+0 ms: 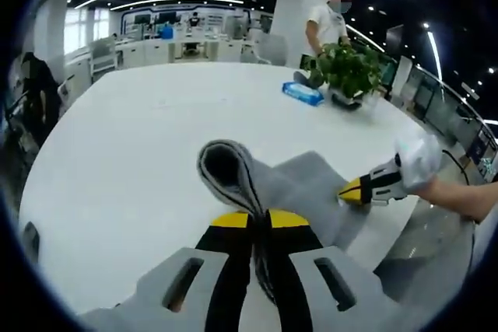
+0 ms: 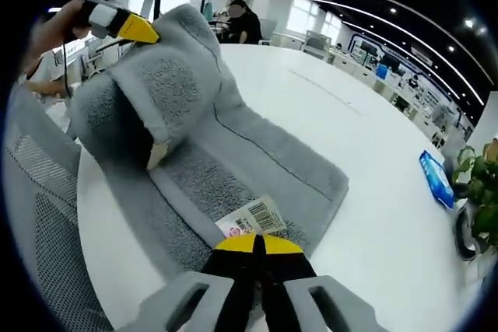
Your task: Open the folded towel by lifting each exposed corner and separating the folded layers until the towel lies flat within the target outline without major curled edges
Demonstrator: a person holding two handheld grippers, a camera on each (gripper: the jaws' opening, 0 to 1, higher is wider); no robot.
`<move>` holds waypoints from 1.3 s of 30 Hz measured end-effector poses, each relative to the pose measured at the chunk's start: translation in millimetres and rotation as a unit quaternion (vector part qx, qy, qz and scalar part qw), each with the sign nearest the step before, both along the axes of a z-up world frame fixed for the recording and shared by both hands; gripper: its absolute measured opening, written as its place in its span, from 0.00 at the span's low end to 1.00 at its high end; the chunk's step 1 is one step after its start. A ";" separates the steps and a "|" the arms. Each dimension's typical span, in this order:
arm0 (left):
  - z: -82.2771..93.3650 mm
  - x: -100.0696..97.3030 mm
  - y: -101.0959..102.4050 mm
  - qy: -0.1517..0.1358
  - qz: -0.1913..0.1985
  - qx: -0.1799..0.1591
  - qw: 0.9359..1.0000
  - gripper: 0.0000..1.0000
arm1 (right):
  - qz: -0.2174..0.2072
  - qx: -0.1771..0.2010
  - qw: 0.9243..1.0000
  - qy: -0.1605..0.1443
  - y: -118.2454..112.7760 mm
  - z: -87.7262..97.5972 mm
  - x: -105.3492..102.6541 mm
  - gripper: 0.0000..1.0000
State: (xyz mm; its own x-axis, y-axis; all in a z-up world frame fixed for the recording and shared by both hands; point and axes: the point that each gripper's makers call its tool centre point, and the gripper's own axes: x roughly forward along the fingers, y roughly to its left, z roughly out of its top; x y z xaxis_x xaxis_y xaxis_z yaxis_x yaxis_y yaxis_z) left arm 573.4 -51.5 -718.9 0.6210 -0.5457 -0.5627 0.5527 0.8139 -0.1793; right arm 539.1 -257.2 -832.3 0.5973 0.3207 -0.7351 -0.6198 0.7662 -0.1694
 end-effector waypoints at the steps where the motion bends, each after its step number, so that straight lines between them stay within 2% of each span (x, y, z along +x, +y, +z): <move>1: -0.2 0.2 1.5 -0.001 0.002 0.001 1.000 0.05 | -0.002 0.001 1.000 0.001 -1.9 0.0 -0.2 0.00; 12: -12.8 -0.6 6.3 0.011 0.008 0.009 1.000 0.06 | -0.027 -0.017 0.999 0.009 -30.8 0.0 -8.3 0.00; 15: -21.0 -1.5 9.2 0.009 0.005 0.032 0.999 0.06 | -0.032 -0.019 0.999 0.009 -33.3 -0.2 -9.0 0.00; 18: -27.4 -1.0 13.5 0.016 0.011 0.030 0.999 0.06 | -0.032 -0.023 0.999 0.010 -32.5 -0.4 -8.6 0.00; 20: -33.7 0.1 18.0 0.025 0.018 0.027 0.999 0.06 | -0.032 -0.028 0.999 0.009 -32.1 -0.5 -8.7 0.00; 28: -71.2 1.3 32.8 0.056 0.032 0.053 0.997 0.06 | -0.028 -0.039 0.999 -0.002 -31.5 -0.6 -8.8 0.00; 34: -84.4 1.7 35.3 0.066 0.044 0.057 0.995 0.06 | -0.031 -0.043 0.999 -0.009 -31.4 -0.6 -8.7 0.00; 39: -104.4 -1.1 36.9 0.064 0.036 0.093 0.993 0.07 | -0.027 -0.050 0.998 -0.015 -31.0 -1.3 -8.2 0.00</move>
State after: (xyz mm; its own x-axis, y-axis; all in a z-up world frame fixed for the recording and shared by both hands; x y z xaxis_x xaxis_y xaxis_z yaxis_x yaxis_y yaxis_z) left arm 572.3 -14.6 -823.3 0.5712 -0.3811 -0.7270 0.4736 0.8764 -0.0873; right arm 530.9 -288.1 -833.5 0.6347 0.2133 -0.7428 -0.5709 0.7772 -0.2646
